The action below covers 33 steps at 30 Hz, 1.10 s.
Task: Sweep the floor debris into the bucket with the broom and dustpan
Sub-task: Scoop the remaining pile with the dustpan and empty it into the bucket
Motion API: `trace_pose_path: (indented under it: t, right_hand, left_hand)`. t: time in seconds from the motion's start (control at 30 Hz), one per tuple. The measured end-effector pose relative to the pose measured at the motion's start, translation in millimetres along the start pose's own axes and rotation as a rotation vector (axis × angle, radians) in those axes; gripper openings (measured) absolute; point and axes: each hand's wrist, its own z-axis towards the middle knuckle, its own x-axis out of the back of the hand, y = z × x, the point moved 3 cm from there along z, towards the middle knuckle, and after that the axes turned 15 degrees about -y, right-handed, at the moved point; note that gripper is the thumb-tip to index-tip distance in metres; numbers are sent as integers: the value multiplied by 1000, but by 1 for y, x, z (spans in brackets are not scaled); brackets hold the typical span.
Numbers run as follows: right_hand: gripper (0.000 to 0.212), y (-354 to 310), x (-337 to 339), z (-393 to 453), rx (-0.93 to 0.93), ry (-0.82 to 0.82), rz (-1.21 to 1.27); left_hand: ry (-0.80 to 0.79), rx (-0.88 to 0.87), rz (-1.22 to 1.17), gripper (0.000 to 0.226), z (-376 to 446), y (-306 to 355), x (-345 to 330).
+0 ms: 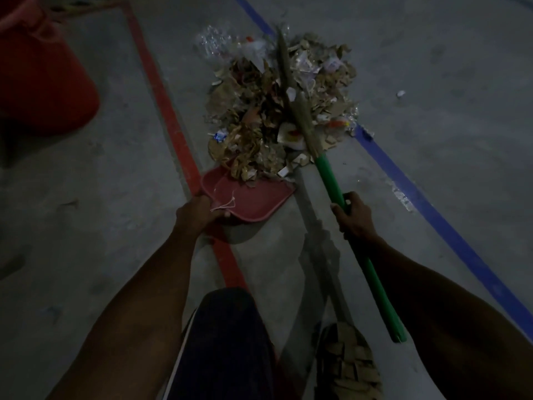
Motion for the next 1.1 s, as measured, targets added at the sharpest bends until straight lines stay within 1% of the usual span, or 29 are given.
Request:
trace_pose_path:
  t: [0.13,0.2,0.27,0.33,0.47,0.57,0.63,0.7,0.8,0.9,1.03,1.1]
  right_hand:
    - [29,0,19,5,-7,175,-38]
    - [26,1,27,8,-70,204,-95]
    - [24,7,32,11,-119,196,-134]
    - [23,10,33,12,-111,148,-121]
    - [22,11,25,5,-41,-57,-147]
    - [22,11,12,0,22,-177,-179]
    - [24,8,-2,-1,80,-226,-239]
    - [26,5,-15,-2,116,-236,-269]
    - [27,6,-24,-3,137,-216,-250]
    - [25,13,-17,-7,140,-163,-242]
    - [23,24,-1,-6,131,-57,-246]
    - [24,24,2,-3,117,-37,-245]
  left_hand:
    - [25,3,47,73,2,-5,5]
    - [22,-8,54,75,7,-9,7]
    - [15,-8,64,74,9,-11,9]
    - [21,-14,85,71,13,-12,10]
    - [37,-24,111,66,17,-14,12]
    - [23,-18,140,65,21,-13,19]
    - [15,-12,173,65,25,-10,25]
    - [13,5,196,66,27,-7,28]
    - [27,-2,182,65,27,-9,26]
    - [47,-16,149,61,25,-15,20]
    - [59,-3,125,68,21,-28,17]
    - [66,10,119,71,16,-35,20]
